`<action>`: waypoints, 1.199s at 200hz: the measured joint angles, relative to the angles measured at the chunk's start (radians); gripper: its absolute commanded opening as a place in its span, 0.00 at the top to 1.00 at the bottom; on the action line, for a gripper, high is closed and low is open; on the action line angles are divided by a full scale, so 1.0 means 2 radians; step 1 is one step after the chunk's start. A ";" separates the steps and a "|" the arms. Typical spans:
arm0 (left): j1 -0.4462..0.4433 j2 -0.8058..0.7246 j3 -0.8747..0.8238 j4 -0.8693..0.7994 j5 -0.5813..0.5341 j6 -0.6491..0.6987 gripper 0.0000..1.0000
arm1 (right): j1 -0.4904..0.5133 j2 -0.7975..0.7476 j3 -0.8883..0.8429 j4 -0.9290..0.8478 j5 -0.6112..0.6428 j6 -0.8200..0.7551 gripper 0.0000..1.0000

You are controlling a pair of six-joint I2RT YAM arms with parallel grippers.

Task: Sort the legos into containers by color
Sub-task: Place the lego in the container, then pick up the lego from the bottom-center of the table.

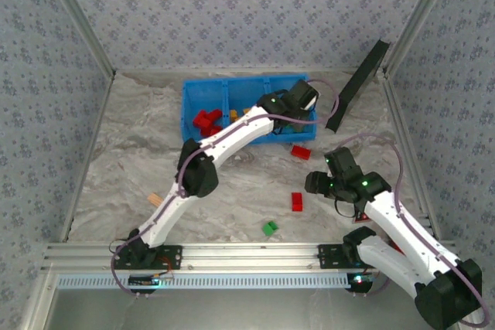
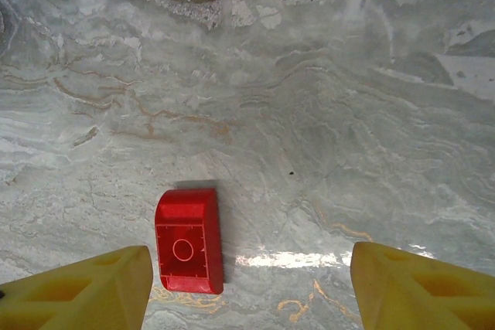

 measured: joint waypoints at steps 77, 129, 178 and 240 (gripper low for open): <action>0.015 0.046 0.032 -0.028 0.004 -0.012 0.88 | 0.041 0.047 -0.010 0.032 -0.005 0.026 0.26; 0.014 0.047 0.024 -0.026 0.010 -0.021 0.73 | 0.061 0.090 -0.010 0.056 -0.006 0.039 0.26; 0.013 0.043 -0.018 -0.010 0.027 -0.029 0.53 | 0.071 0.122 -0.010 0.072 -0.005 0.045 0.26; 0.012 -0.007 -0.041 0.002 0.033 -0.032 0.40 | 0.089 0.160 -0.010 0.101 -0.006 0.048 0.29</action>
